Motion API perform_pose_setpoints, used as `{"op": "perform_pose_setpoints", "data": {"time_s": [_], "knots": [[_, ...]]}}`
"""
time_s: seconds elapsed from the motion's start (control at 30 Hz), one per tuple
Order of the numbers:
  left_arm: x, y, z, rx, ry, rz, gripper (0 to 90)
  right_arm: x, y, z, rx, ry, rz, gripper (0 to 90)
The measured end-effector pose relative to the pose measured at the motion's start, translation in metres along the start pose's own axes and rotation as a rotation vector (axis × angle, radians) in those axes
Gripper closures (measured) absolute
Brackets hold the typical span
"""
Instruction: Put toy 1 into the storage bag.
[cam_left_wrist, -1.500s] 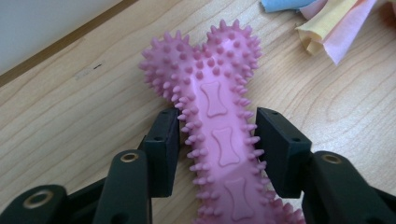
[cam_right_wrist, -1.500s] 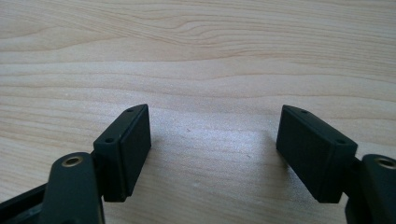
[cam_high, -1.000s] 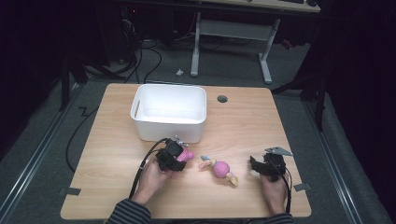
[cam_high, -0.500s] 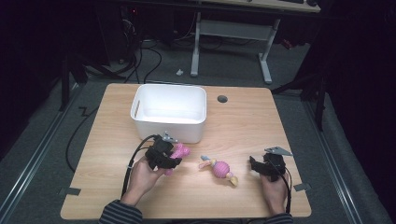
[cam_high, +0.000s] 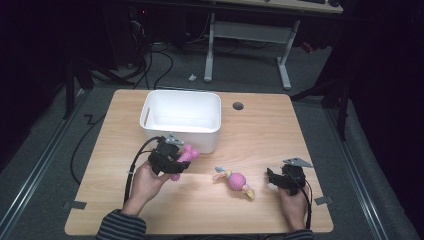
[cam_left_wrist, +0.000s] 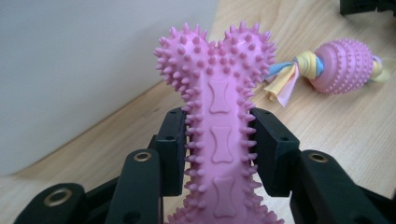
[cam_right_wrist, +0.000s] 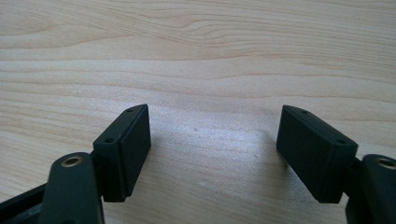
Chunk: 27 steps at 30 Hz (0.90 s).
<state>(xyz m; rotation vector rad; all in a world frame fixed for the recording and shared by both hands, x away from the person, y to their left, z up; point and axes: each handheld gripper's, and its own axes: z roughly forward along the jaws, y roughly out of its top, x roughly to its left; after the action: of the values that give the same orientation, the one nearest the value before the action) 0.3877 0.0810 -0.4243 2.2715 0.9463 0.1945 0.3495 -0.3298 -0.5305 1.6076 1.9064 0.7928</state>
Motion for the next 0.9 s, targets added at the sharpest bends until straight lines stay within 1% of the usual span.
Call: {"op": "perform_pose_setpoints", "data": {"time_s": [0.03, 0.1, 0.17, 0.23, 0.3, 0.37, 0.5, 0.53, 0.63, 0.67, 0.77, 0.8, 0.9], "knots": [[0.001, 0.001, -0.004, -0.008, 0.007, 0.001, 58.9, 0.000, 0.000, 0.000, 0.000, 0.000, 0.001, 26.0], [0.002, 0.001, -0.011, -0.022, 0.003, -0.003, 58.9, 0.000, 0.000, 0.000, 0.000, 0.000, 0.001, 26.0], [0.003, 0.002, -0.017, -0.031, 0.001, 0.001, 58.9, 0.000, 0.000, 0.000, 0.000, 0.000, 0.000, 26.0], [0.004, 0.004, -0.023, -0.039, 0.008, 0.003, 58.8, 0.000, 0.000, 0.000, 0.000, 0.000, 0.001, 26.0], [0.005, 0.006, -0.028, -0.039, 0.014, 0.006, 58.8, 0.000, 0.000, 0.000, 0.000, 0.001, -0.002, 25.8], [0.007, 0.007, -0.031, -0.037, 0.010, -0.001, 58.9, 0.000, 0.000, 0.000, -0.003, 0.002, -0.007, 25.9], [0.010, 0.012, -0.036, -0.031, 0.015, -0.002, 58.9, 0.001, 0.000, 0.000, 0.000, 0.006, -0.007, 25.9], [0.010, 0.014, -0.038, -0.039, 0.013, -0.007, 58.9, 0.001, 0.000, 0.000, 0.000, 0.007, -0.009, 25.9], [0.011, 0.023, -0.047, -0.067, -0.026, -0.011, 58.9, 0.001, 0.000, 0.000, 0.000, 0.009, -0.011, 25.9], [0.010, 0.025, -0.050, -0.072, -0.030, -0.007, 58.9, 0.001, 0.000, 0.000, 0.000, 0.013, -0.013, 26.0], [0.008, 0.040, -0.057, -0.078, -0.029, 0.016, 58.9, 0.001, 0.000, 0.000, -0.002, 0.019, -0.022, 25.9], [0.007, 0.044, -0.059, -0.080, -0.015, 0.029, 58.8, 0.001, 0.000, 0.000, -0.002, 0.020, -0.022, 25.9], [0.007, 0.054, -0.061, -0.083, -0.006, 0.050, 58.7, 0.001, 0.000, 0.000, -0.002, 0.020, -0.022, 25.9]]}}
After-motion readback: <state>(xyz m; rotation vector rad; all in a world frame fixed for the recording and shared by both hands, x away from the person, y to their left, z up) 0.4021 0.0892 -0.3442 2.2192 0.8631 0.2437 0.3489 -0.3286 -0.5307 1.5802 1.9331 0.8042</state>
